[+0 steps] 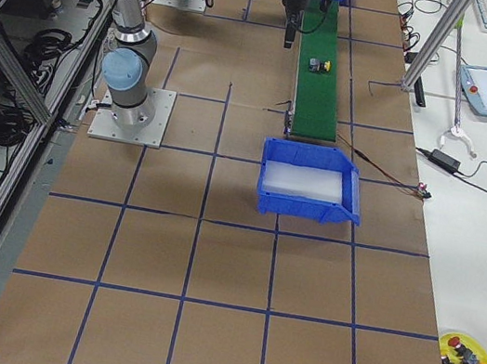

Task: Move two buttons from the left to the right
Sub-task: 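Carry the red button over the conveyor and set it on the belt, then grasp the yellow button on the belt with the right gripper while the left withdraws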

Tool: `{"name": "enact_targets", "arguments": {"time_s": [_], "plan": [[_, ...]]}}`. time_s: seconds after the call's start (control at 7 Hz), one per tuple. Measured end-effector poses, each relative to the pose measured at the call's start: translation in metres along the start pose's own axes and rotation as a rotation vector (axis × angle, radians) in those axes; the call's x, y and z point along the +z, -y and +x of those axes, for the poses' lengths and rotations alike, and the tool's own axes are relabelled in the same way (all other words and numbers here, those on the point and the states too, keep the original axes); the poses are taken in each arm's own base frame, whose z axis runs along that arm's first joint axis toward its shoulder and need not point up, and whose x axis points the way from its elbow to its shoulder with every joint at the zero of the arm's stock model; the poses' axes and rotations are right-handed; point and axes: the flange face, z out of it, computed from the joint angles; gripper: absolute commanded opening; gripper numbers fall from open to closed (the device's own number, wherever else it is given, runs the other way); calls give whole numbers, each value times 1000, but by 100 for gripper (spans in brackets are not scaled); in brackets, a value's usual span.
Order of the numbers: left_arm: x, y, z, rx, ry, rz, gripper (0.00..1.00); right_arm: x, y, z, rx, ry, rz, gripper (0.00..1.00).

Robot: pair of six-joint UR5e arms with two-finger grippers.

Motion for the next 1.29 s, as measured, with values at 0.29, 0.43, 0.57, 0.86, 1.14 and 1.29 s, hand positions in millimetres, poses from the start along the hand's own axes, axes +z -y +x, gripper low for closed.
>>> {"name": "enact_targets", "arguments": {"time_s": [0.29,0.43,0.57,0.86,1.14,1.29], "plan": [[25,4,-2,3,12,53,6,0,0,0,1,0,-1,100],[32,4,-3,3,23,93,18,0,0,0,1,0,-1,100],[33,5,-3,3,29,116,99,0,0,0,1,0,0,100],[27,3,-2,-4,32,135,100,0,0,0,1,0,0,100],[-12,-5,0,-28,33,141,100,0,0,0,0,0,0,100],[-42,-16,2,-49,28,127,100,1,1,0,0,0,0,100]]}}
